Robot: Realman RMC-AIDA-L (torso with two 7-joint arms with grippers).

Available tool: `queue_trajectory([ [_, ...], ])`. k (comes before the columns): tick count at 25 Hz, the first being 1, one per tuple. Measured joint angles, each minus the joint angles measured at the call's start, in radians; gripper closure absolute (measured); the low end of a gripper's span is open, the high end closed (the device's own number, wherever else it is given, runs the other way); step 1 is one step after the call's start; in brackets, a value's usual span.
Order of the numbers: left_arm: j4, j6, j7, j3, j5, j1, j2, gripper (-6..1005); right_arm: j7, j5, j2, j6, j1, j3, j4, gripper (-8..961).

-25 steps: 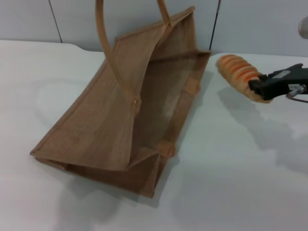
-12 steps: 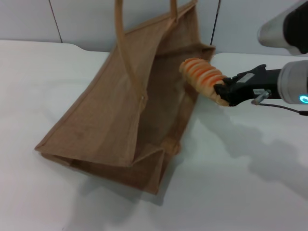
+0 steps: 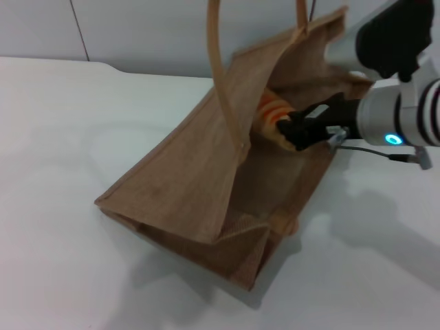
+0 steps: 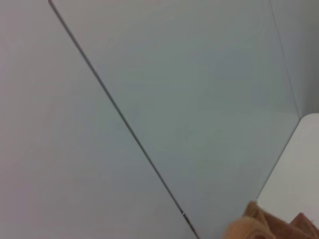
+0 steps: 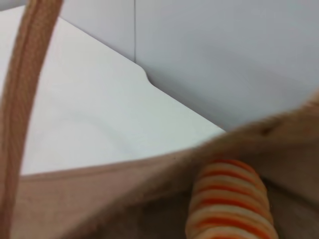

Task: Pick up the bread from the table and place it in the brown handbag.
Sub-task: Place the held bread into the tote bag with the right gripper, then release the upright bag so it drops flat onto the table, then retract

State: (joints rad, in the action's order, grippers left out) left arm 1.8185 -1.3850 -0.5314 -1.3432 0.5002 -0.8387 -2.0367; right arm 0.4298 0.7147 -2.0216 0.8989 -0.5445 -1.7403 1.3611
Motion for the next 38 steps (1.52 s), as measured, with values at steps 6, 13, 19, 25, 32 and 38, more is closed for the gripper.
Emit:
queue_trajectory([
  [6,-0.001,0.021,0.014,-0.046,0.014,-0.012,-0.001,873,0.008,0.036,-0.001,-0.07,-0.05,-0.038,-0.104,789],
  [13,-0.004,0.026,0.023,-0.065,0.014,-0.015,-0.001,872,0.004,0.038,0.0,-0.1,-0.109,-0.07,-0.192,795],
  [19,0.0,0.044,0.024,-0.066,0.014,-0.008,-0.002,870,0.007,0.09,0.002,-0.094,-0.135,-0.064,-0.226,770],
  [25,0.001,0.049,0.025,-0.059,0.011,0.011,0.0,869,0.009,0.095,0.006,-0.082,-0.134,-0.058,-0.217,609],
  [32,0.001,0.049,0.021,-0.023,0.002,0.039,0.003,867,0.071,0.09,0.011,0.033,-0.076,0.067,-0.121,287],
  [38,-0.006,0.059,0.008,0.047,0.001,0.081,0.005,866,0.112,0.071,0.009,0.117,0.009,0.208,-0.017,157],
])
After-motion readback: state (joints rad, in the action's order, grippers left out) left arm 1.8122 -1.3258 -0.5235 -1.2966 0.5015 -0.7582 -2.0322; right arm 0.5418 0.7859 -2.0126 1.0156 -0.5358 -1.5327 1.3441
